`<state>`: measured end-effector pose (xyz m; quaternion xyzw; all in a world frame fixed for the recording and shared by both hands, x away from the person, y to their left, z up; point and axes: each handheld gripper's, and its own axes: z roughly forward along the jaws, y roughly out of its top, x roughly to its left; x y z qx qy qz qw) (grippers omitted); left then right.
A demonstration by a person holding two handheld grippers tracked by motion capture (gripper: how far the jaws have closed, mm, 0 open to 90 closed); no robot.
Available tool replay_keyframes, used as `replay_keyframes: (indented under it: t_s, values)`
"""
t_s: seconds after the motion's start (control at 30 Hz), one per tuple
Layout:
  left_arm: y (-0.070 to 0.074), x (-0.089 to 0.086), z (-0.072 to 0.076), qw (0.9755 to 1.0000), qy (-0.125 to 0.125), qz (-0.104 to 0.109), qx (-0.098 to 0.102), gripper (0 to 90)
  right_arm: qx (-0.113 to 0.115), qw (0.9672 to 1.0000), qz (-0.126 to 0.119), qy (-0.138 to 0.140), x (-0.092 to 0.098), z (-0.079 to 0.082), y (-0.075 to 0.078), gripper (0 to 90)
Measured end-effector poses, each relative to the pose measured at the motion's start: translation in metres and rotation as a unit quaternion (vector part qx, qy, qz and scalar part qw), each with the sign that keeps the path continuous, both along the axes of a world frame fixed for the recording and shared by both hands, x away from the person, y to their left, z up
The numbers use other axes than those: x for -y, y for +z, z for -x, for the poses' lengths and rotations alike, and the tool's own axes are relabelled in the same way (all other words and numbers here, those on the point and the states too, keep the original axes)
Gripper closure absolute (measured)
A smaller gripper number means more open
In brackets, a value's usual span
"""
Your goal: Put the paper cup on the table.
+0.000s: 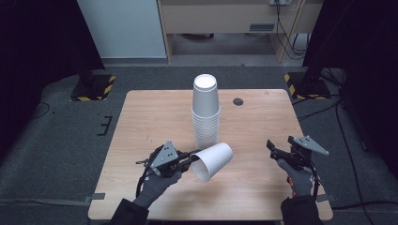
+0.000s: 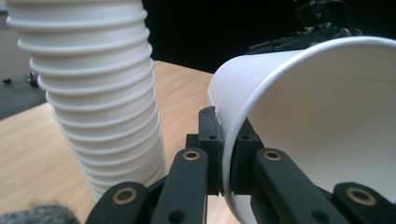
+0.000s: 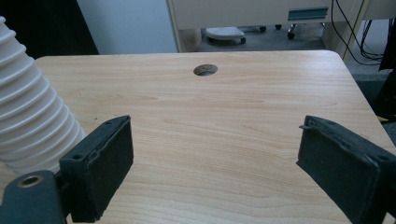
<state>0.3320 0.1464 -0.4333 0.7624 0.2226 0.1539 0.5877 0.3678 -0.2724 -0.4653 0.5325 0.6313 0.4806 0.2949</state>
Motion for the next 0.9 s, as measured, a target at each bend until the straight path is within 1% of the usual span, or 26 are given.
replay_keyframes:
  t_s: [0.03,0.07,0.13,0.17,0.3,0.4,0.5,0.57,0.63,0.67,0.77,0.8,0.83,0.87,0.9]
  values:
    - [-0.002,-0.006,0.001,1.0,0.002,-0.001,-0.004,85.5,-0.002,1.0,0.001,0.0,0.0,0.0,0.0,10.6]
    - [-0.002,-0.006,0.001,1.0,0.002,-0.001,-0.004,85.5,-0.002,1.0,0.001,0.0,0.0,0.0,0.0,10.6]
    - [-0.006,-0.016,0.004,0.9999,0.009,-0.006,-0.009,85.5,-0.003,1.0,0.003,-0.001,0.001,-0.001,-0.002,10.6]
    - [-0.006,-0.016,0.004,0.9999,0.009,-0.006,-0.009,85.5,-0.003,1.0,0.003,-0.001,0.001,-0.001,-0.002,10.6]
    - [-0.009,-0.033,0.008,0.9994,0.026,-0.016,-0.015,85.5,-0.008,0.9999,0.005,-0.001,0.0,-0.001,-0.004,10.6]
    - [-0.01,-0.047,0.01,0.9987,0.042,-0.019,-0.019,85.5,-0.01,0.9999,0.01,-0.001,0.0,-0.002,-0.006,10.6]
    - [-0.01,-0.06,0.009,0.9973,0.068,-0.018,-0.022,85.6,-0.012,0.9998,0.013,0.0,0.0,-0.002,-0.006,10.6]
    - [-0.01,-0.068,0.006,0.9958,0.085,-0.02,-0.025,85.6,-0.015,0.9998,0.014,-0.001,0.001,-0.002,-0.008,10.5]
    - [-0.01,-0.075,0.003,0.9936,0.105,-0.026,-0.03,85.6,-0.021,0.9996,0.02,0.0,0.002,-0.003,-0.01,10.4]
    - [-0.01,-0.078,0.0,0.9921,0.117,-0.031,-0.032,85.6,-0.021,0.9996,0.02,0.0,0.002,-0.003,-0.01,10.4]
    - [-0.013,-0.089,-0.006,0.9867,0.152,-0.036,-0.045,85.5,-0.025,0.9991,0.034,-0.003,0.002,-0.003,-0.013,10.4]
    - [-0.014,-0.091,-0.007,0.9855,0.158,-0.039,-0.048,85.5,-0.027,0.9989,0.039,-0.001,0.002,-0.003,-0.013,10.4]
    - [-0.014,-0.094,-0.008,0.9838,0.167,-0.043,-0.05,85.6,-0.027,0.9989,0.039,-0.001,0.002,-0.004,-0.014,10.4]
    - [-0.015,-0.097,-0.01,0.9816,0.177,-0.047,-0.053,85.6,-0.028,0.9987,0.042,-0.003,0.002,-0.004,-0.015,10.3]
    - [-0.015,-0.099,-0.011,0.9803,0.183,-0.05,-0.055,85.6,-0.03,0.9985,0.046,-0.003,0.002,-0.004,-0.016,10.2]
